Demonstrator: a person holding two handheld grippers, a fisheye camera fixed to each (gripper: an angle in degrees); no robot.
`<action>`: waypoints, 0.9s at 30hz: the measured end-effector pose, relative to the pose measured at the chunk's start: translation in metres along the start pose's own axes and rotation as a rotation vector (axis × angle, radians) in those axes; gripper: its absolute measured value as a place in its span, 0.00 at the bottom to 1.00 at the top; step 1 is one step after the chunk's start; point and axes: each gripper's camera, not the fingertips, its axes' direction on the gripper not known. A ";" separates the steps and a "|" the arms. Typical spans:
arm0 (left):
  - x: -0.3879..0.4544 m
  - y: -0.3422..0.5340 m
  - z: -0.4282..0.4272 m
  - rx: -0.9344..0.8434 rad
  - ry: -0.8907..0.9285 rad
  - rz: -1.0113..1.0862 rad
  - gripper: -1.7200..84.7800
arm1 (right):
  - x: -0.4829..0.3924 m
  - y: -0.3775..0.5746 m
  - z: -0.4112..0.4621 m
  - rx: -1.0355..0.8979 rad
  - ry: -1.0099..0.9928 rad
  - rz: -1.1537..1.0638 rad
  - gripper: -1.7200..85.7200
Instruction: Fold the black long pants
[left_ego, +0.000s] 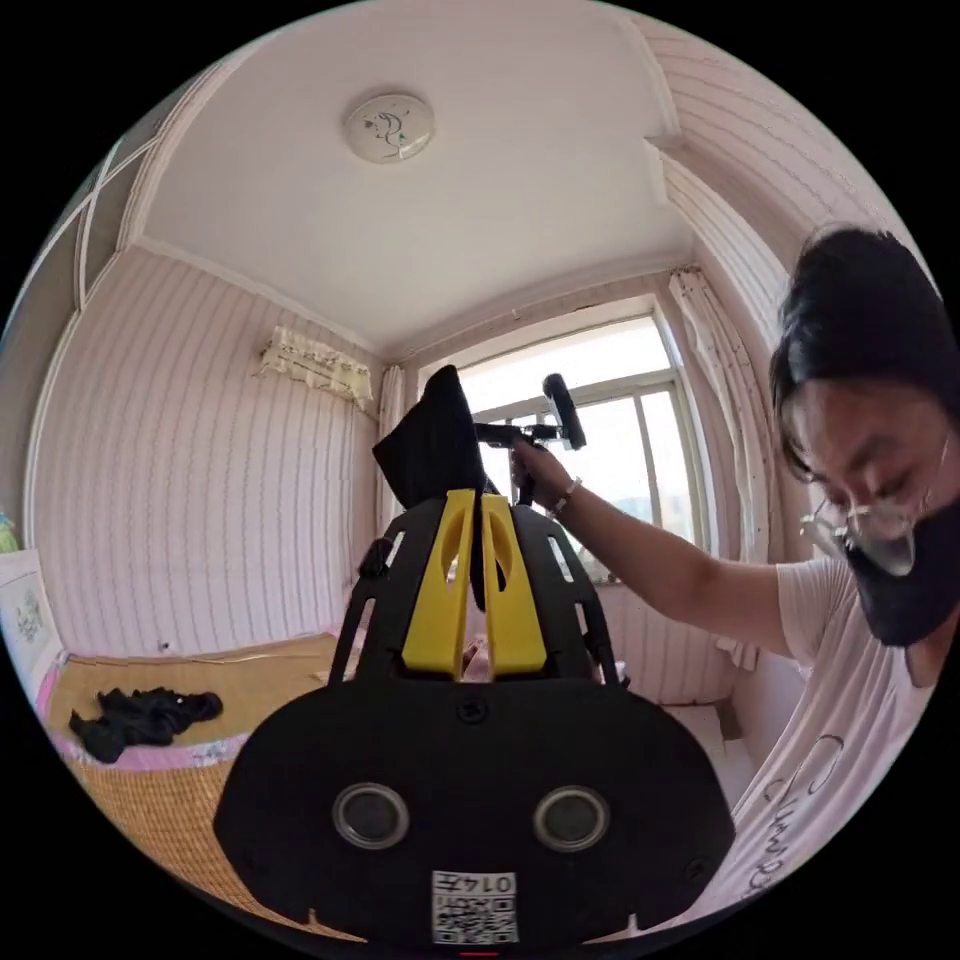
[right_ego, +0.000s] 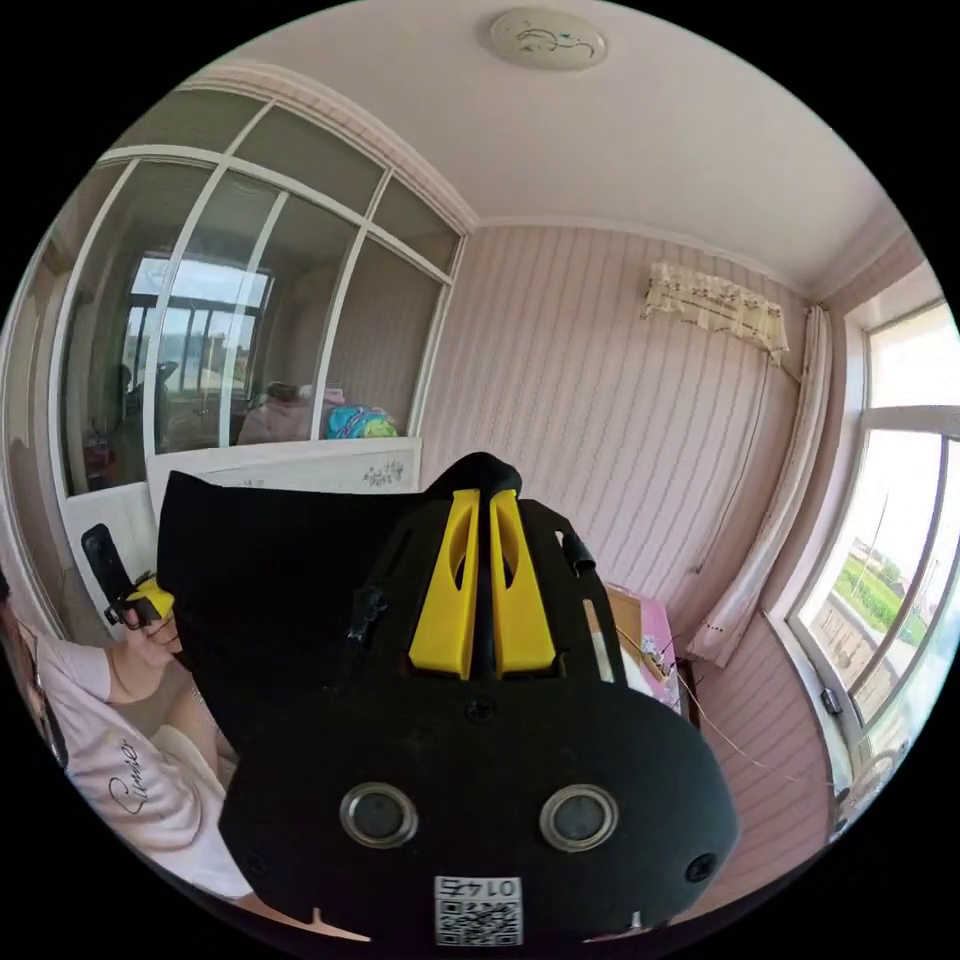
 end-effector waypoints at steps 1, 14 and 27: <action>-0.006 0.030 -0.015 -0.079 -0.089 -0.015 0.01 | -0.017 0.019 0.049 -0.092 -0.064 -0.009 0.03; -0.031 0.335 -0.148 -0.785 -0.466 -0.624 0.01 | -0.166 0.279 0.367 -0.760 -0.652 0.267 0.03; -0.101 0.296 -0.261 -0.629 -0.905 -0.654 0.02 | -0.324 0.083 0.499 -0.680 -0.811 -0.049 0.06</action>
